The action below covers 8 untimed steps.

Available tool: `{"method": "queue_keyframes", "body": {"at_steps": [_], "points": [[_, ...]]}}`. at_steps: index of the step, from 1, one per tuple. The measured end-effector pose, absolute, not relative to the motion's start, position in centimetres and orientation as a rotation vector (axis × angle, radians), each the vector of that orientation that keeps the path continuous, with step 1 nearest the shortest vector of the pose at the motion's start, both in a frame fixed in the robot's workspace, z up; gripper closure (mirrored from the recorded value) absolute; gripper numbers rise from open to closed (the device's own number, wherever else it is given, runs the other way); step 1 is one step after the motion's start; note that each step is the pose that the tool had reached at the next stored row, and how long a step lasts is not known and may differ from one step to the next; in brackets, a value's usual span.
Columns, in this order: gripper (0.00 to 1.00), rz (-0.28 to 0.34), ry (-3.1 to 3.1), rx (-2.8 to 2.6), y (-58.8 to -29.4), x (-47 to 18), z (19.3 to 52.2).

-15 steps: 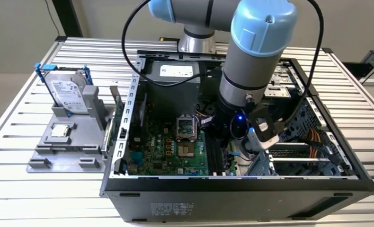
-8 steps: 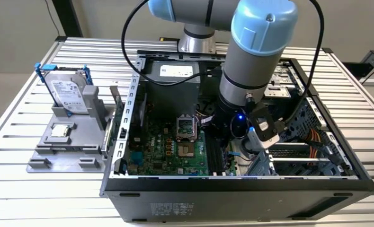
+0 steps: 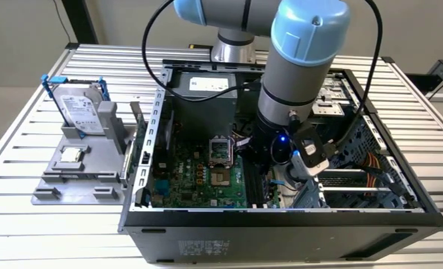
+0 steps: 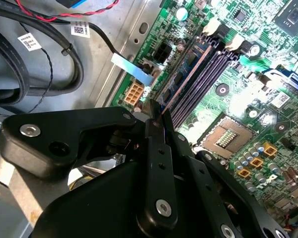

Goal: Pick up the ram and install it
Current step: 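Insert the ram into the slot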

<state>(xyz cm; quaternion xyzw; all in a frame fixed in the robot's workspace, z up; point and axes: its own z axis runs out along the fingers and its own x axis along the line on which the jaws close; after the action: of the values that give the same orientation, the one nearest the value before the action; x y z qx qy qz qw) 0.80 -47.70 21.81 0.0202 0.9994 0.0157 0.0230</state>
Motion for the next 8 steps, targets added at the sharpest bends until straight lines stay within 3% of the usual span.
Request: {"method": "queue_keyframes", "body": {"at_steps": [8], "points": [[1.00, 0.049, 3.095, 0.060, -48.07, 0.63, 21.79]]}}
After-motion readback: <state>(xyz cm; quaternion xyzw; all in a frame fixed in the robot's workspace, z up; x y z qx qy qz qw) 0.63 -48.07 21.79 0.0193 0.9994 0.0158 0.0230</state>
